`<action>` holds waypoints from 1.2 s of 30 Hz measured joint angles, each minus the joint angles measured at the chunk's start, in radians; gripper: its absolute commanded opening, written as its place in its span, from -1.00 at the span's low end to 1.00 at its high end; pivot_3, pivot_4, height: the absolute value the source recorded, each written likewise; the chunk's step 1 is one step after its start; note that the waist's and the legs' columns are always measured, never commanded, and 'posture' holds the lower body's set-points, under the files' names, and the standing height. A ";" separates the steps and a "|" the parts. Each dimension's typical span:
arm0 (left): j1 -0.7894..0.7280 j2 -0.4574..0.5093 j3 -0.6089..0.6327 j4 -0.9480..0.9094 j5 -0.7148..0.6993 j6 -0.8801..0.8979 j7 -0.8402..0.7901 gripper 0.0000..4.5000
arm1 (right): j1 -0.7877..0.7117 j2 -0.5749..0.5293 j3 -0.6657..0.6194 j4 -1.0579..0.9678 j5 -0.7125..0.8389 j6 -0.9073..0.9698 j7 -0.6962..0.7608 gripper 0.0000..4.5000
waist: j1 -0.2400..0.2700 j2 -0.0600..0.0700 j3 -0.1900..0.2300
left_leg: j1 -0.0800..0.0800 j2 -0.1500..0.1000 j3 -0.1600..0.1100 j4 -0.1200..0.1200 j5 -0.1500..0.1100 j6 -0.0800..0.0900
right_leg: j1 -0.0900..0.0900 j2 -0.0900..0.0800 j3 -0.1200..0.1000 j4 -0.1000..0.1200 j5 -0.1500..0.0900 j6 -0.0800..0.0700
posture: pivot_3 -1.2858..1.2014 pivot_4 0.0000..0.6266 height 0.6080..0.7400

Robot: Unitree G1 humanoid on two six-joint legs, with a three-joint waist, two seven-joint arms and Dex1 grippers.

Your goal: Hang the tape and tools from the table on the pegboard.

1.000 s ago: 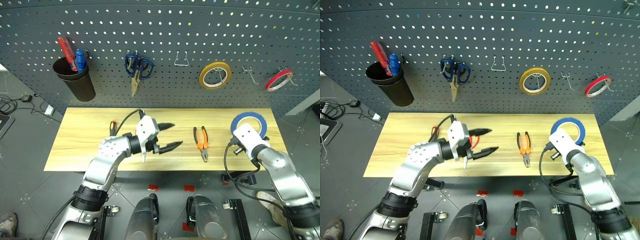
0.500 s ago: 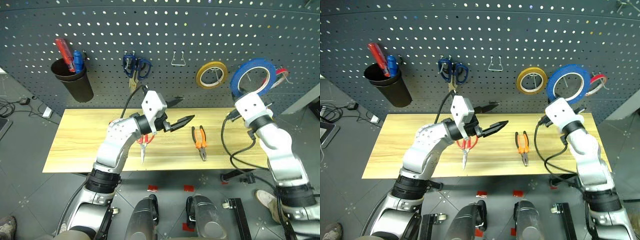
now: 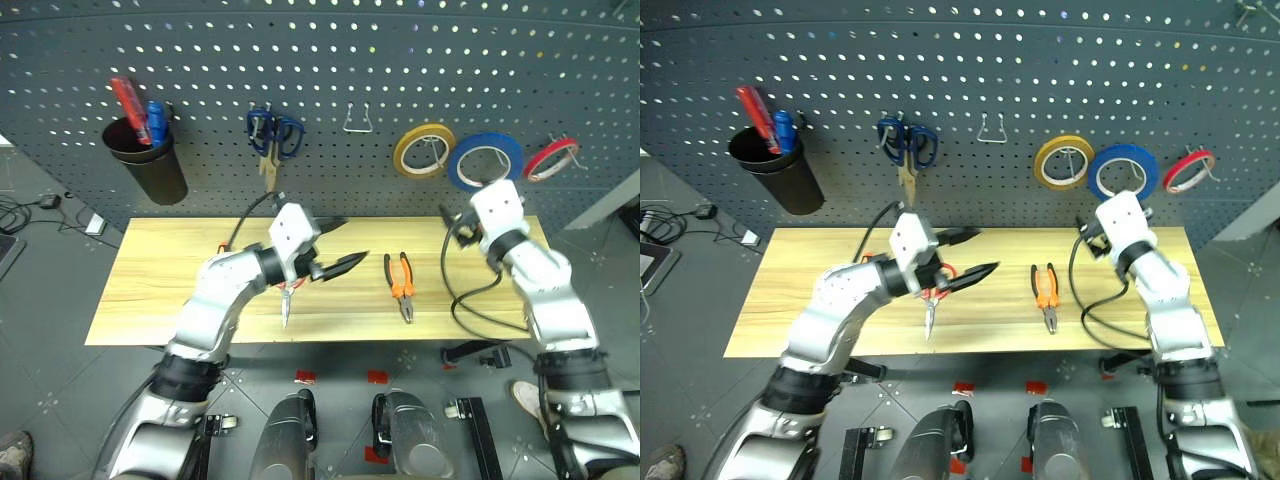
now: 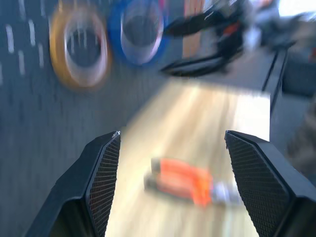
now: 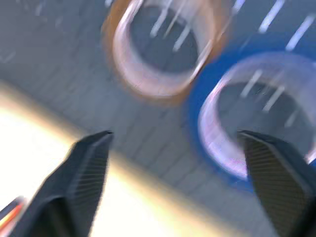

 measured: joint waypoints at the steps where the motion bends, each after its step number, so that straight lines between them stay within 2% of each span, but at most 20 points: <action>1: 0.022 0.029 0.002 -0.001 0.004 -0.003 -0.015 0.58 | 0.024 0.023 0.012 -0.038 0.003 0.066 -0.001 0.98 | 0.000 0.001 0.000 | 0.000 0.000 0.001 0.000 0.000 0.000 | -0.001 0.000 0.002 0.001 0.000 0.000 | -0.22 -0.15 1.00; 7: 0.116 0.199 0.021 -0.013 0.024 -0.055 -0.117 0.58 | 0.029 0.183 0.063 -0.239 0.041 0.440 -0.047 0.98 | -0.004 0.002 0.001 | 0.001 0.000 0.003 0.001 -0.003 0.004 | -0.004 0.001 0.009 0.004 0.001 -0.002 | -0.19 -0.11 1.00; 10: 0.137 0.256 0.044 -0.013 0.019 -0.055 -0.159 0.58 | -0.016 0.227 0.066 -0.224 0.044 0.571 -0.078 0.98 | 0.004 0.002 0.001 | 0.000 0.000 0.006 0.003 -0.003 0.004 | -0.009 0.000 0.014 0.009 0.001 -0.002 | -0.18 -0.08 1.00; 15: 0.185 0.318 0.052 -0.023 0.021 -0.066 -0.212 0.58 | -0.105 0.314 0.021 -0.067 0.042 0.728 -0.166 0.98 | 0.005 0.002 0.002 | 0.000 0.000 0.013 0.001 -0.003 0.004 | -0.016 0.000 0.019 0.014 0.001 -0.002 | -0.16 -0.03 1.00; 27: 0.202 0.309 0.049 -0.091 0.029 -0.060 -0.196 0.58 | -0.228 0.369 0.009 0.277 0.037 0.670 -0.219 0.98 | 0.003 0.002 0.004 | 0.000 0.001 0.018 -0.005 -0.003 0.004 | -0.018 0.000 0.022 0.013 0.001 -0.002 | -0.13 -0.01 1.00; 36: 0.180 0.289 0.046 -0.083 0.037 -0.060 -0.189 0.58 | -0.331 0.338 0.039 0.528 0.025 0.517 -0.207 0.98 | 0.002 0.001 0.004 | 0.000 0.001 0.020 -0.006 -0.001 0.002 | -0.019 0.000 0.022 0.013 0.001 -0.002 | -0.15 -0.06 1.00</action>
